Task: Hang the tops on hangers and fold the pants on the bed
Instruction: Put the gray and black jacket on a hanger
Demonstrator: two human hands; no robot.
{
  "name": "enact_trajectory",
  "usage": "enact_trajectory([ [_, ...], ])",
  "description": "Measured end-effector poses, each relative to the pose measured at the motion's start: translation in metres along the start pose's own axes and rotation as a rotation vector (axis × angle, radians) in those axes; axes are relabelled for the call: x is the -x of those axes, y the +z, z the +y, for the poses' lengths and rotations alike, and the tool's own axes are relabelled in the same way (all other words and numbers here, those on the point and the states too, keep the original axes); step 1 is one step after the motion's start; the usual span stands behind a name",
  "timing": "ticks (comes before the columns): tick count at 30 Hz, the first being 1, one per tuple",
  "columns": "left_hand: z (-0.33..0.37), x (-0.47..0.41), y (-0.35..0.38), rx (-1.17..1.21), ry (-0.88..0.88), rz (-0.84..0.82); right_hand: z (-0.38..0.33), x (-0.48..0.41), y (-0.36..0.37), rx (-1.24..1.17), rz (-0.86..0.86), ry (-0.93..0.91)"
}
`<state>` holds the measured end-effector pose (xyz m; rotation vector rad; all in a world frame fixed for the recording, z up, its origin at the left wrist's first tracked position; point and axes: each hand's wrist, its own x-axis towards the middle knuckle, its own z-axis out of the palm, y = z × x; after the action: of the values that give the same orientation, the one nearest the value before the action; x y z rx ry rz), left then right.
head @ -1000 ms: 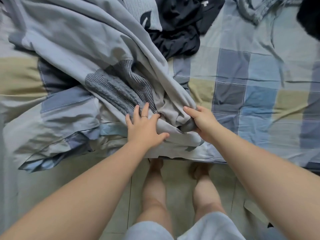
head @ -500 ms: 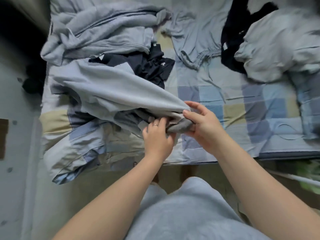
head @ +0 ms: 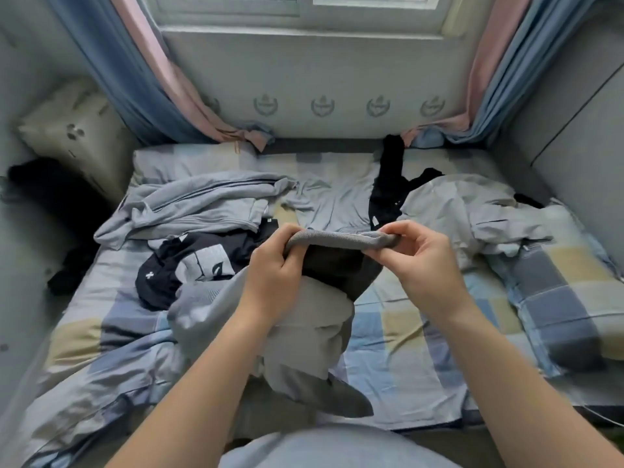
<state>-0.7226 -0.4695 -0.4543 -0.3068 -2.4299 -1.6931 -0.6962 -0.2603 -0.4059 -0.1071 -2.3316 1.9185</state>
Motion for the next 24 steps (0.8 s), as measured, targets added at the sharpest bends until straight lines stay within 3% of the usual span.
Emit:
enact_trajectory([
  [9, 0.084, -0.049, 0.008, -0.125, 0.233, -0.02, -0.056, -0.015, -0.072, 0.258, 0.102, -0.346],
  [12, 0.085, -0.053, 0.028, -0.274, 0.219, 0.027, -0.058, -0.016, -0.082, 0.223, 0.031, -0.28],
  [15, 0.066, -0.047, 0.054, -0.367, 0.099, 0.031, -0.045, -0.012, -0.087, 0.033, -0.031, -0.153],
  [19, 0.03, -0.026, 0.092, -0.424, -0.042, -0.169, -0.022, -0.008, -0.09, -0.246, -0.083, 0.061],
  [24, -0.017, -0.005, 0.113, -0.465, -0.224, -0.325, 0.006, -0.006, -0.11, -0.43, -0.103, 0.183],
])
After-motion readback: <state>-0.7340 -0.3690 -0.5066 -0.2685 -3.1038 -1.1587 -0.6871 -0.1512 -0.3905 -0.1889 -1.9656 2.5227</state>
